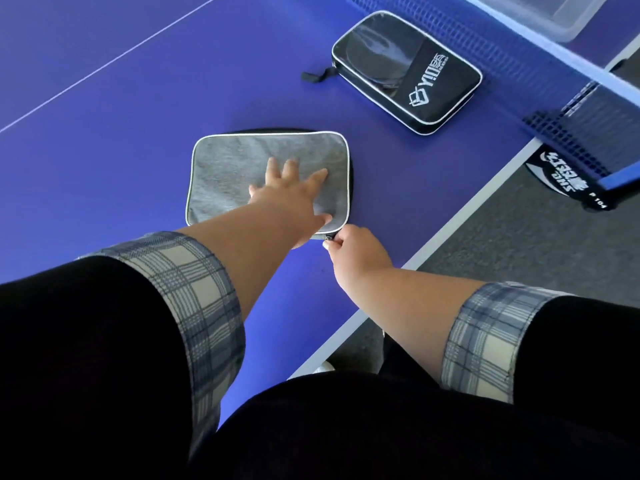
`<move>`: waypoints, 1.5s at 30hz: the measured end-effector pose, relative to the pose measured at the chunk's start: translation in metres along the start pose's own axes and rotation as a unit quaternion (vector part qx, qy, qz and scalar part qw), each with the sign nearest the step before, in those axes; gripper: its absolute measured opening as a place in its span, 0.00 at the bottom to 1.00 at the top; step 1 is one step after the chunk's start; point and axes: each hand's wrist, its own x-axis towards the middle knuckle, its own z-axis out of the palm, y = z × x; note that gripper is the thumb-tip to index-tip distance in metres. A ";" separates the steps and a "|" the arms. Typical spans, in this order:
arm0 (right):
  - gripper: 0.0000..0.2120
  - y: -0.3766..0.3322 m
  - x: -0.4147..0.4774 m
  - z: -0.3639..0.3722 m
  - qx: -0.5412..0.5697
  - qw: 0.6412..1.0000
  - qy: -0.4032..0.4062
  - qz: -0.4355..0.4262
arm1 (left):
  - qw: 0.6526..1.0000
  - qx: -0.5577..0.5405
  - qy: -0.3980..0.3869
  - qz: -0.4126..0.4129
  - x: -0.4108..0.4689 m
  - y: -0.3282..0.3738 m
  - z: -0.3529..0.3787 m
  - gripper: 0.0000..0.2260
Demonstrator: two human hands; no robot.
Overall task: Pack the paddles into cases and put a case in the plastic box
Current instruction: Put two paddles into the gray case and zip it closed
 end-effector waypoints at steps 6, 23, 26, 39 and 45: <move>0.13 0.012 0.000 -0.006 -0.138 0.983 0.006 -0.124 | 0.998 -0.045 -0.037 -0.002 0.014 0.014 -0.002 0.38; 0.13 0.009 0.006 -0.018 -0.352 0.913 -0.037 -0.201 | 0.998 -0.045 -0.045 0.002 0.018 0.009 0.000 0.37; 0.10 0.024 0.015 -0.023 -0.283 0.942 -0.043 -0.173 | 0.998 -0.042 -0.041 0.005 0.017 0.008 0.001 0.37; 0.08 0.033 0.063 -0.070 -0.249 0.946 -0.037 -0.204 | 0.997 -0.049 -0.063 -0.008 0.017 0.009 -0.003 0.35; 0.07 0.014 0.102 -0.094 -0.260 0.932 -0.073 -0.243 | 0.995 -0.063 -0.076 -0.029 0.027 0.011 -0.012 0.32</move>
